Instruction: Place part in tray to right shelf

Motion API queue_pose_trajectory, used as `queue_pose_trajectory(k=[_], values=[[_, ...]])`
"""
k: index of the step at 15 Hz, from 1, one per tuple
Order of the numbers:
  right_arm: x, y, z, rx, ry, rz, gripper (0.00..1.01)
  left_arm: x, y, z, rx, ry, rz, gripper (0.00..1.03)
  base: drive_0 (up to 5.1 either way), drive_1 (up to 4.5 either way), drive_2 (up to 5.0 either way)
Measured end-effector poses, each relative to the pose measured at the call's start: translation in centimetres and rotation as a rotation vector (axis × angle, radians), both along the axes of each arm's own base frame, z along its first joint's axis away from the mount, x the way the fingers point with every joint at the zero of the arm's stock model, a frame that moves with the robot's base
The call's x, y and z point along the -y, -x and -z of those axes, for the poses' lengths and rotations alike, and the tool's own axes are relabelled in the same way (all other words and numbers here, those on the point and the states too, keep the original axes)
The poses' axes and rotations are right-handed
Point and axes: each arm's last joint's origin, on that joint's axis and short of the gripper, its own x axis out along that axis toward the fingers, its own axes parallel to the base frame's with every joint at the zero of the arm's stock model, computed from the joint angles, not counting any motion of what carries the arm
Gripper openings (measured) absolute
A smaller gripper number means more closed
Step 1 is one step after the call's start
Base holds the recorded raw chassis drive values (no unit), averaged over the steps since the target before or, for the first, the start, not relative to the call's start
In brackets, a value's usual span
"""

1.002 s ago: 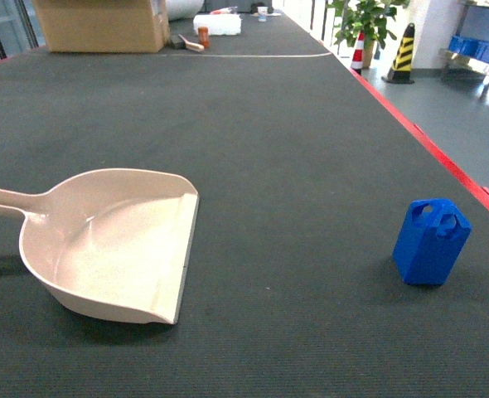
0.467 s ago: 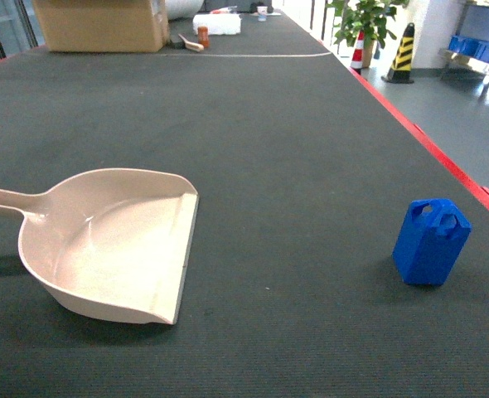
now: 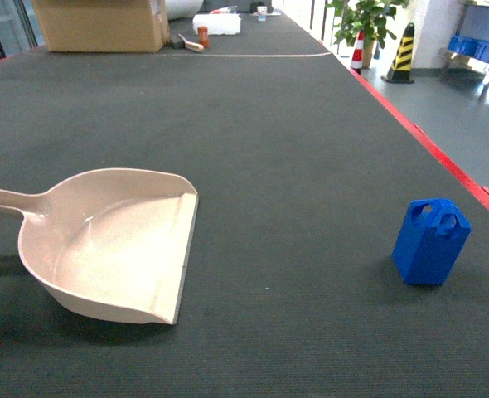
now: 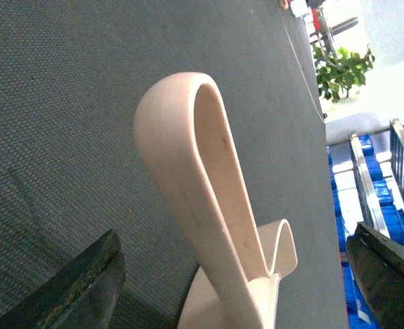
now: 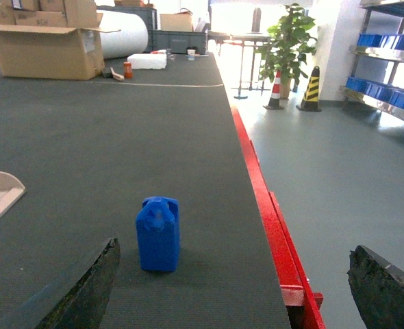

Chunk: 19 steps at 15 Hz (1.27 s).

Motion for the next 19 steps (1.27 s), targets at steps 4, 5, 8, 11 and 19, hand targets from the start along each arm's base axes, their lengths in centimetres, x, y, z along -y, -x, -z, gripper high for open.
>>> queue_pose_trajectory(k=[4, 5, 8, 11, 19], values=[[0.0, 0.0, 0.0, 0.000, 0.000, 0.000, 0.98, -0.7, -2.1, 0.1, 0.015, 0.027, 0.006, 0.98, 0.0, 0.00, 0.0], [0.0, 0.0, 0.0, 0.000, 0.000, 0.000, 0.98, -0.8, -2.9, 0.4, 0.013, 0.038, 0.024, 0.98, 0.0, 0.00, 0.0], [0.0, 0.0, 0.0, 0.000, 0.000, 0.000, 0.98, -0.9, -3.9, 0.9, 0.063, 0.096, 0.043, 0.70, 0.0, 0.00, 0.0], [0.0, 0.0, 0.0, 0.000, 0.000, 0.000, 0.98, -0.5, -4.6, 1.6, 0.067, 0.134, 0.079, 0.32, 0.0, 0.00, 0.0], [0.0, 0.0, 0.0, 0.000, 0.000, 0.000, 0.98, 3.8, -3.2, -3.7, 0.240, 0.176, 0.184, 0.17, 0.0, 0.00, 0.0]])
